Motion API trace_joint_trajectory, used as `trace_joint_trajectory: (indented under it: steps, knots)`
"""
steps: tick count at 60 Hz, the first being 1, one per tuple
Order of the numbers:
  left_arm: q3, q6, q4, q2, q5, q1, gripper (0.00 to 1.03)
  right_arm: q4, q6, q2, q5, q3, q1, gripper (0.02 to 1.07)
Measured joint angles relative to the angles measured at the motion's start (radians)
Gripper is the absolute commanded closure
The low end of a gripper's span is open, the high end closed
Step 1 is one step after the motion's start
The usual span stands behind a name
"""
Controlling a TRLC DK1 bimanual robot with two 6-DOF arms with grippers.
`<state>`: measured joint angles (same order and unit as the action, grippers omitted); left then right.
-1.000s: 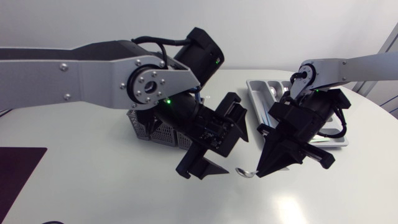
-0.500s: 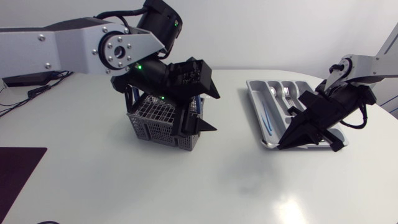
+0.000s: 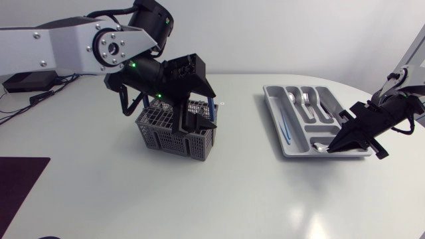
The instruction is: Unload the cutlery basket into the drawer organizer.
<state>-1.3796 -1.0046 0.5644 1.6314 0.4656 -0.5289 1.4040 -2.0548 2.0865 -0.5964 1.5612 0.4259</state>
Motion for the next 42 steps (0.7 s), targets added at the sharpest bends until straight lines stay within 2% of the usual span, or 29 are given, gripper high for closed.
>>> trace_joint_trajectory:
  steps: [31,42]
  knots:
    - [-0.045,0.026,0.011,0.014,-0.001,0.045,0.03,-0.024,-0.041,0.294,0.041,0.365,0.067,0.99]
    - [-0.067,0.036,0.032,0.024,-0.023,0.044,0.03,-0.024,-0.046,0.332,0.048,0.409,0.078,0.99]
